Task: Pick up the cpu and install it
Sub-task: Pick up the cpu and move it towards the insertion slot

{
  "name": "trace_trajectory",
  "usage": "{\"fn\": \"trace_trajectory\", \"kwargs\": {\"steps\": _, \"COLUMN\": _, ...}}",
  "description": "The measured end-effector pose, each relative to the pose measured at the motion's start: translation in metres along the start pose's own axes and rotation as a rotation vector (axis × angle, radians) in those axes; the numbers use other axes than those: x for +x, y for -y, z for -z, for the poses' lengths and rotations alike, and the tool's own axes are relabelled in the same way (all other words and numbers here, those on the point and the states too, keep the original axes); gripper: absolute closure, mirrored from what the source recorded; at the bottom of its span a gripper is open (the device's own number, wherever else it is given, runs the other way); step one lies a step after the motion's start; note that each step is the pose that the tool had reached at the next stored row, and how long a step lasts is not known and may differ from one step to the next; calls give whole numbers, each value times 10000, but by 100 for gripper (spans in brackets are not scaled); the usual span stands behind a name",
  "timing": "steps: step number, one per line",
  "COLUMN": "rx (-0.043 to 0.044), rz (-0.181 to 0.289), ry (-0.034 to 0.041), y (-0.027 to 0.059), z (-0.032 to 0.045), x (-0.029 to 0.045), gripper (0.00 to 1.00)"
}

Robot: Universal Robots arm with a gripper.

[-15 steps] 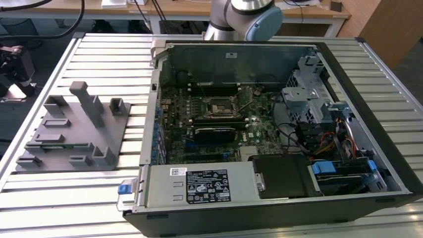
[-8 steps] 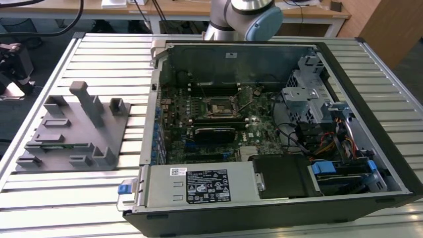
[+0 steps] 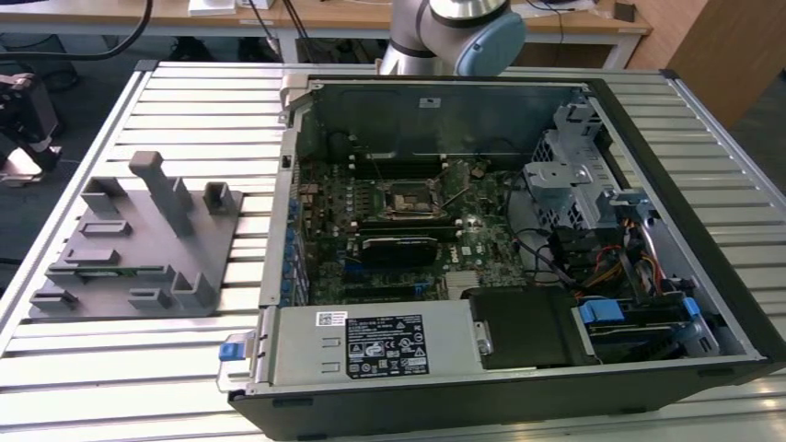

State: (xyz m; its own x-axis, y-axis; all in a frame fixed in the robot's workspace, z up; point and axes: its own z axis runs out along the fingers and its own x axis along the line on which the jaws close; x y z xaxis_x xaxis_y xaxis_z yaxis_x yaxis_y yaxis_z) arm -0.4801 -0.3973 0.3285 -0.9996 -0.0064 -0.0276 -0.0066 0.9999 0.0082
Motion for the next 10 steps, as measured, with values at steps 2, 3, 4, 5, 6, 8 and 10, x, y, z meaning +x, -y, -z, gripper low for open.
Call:
{"fn": "trace_trajectory", "kwargs": {"steps": 2, "rx": 0, "rz": -1, "ry": 0, "y": -1, "z": 18, "x": 0, "gripper": 47}}
{"fn": "trace_trajectory", "kwargs": {"steps": 3, "rx": 0, "rz": 0, "ry": 0, "y": -1, "z": 28, "x": -1, "gripper": 47}}
{"fn": "trace_trajectory", "kwargs": {"steps": 4, "rx": 0, "rz": 0, "ry": 1, "y": -1, "z": 37, "x": -1, "gripper": 47}}
{"fn": "trace_trajectory", "kwargs": {"steps": 5, "rx": 0, "rz": -1, "ry": 0, "y": -2, "z": 47, "x": -1, "gripper": 47}}
{"fn": "trace_trajectory", "kwargs": {"steps": 6, "rx": -1, "rz": -1, "ry": 1, "y": -3, "z": 56, "x": -1, "gripper": 47}}
{"fn": "trace_trajectory", "kwargs": {"steps": 8, "rx": 0, "rz": -1, "ry": 0, "y": -3, "z": 80, "x": -2, "gripper": 47}}
{"fn": "trace_trajectory", "kwargs": {"steps": 10, "rx": 0, "rz": -1, "ry": 0, "y": -3, "z": 108, "x": -3, "gripper": 47}}
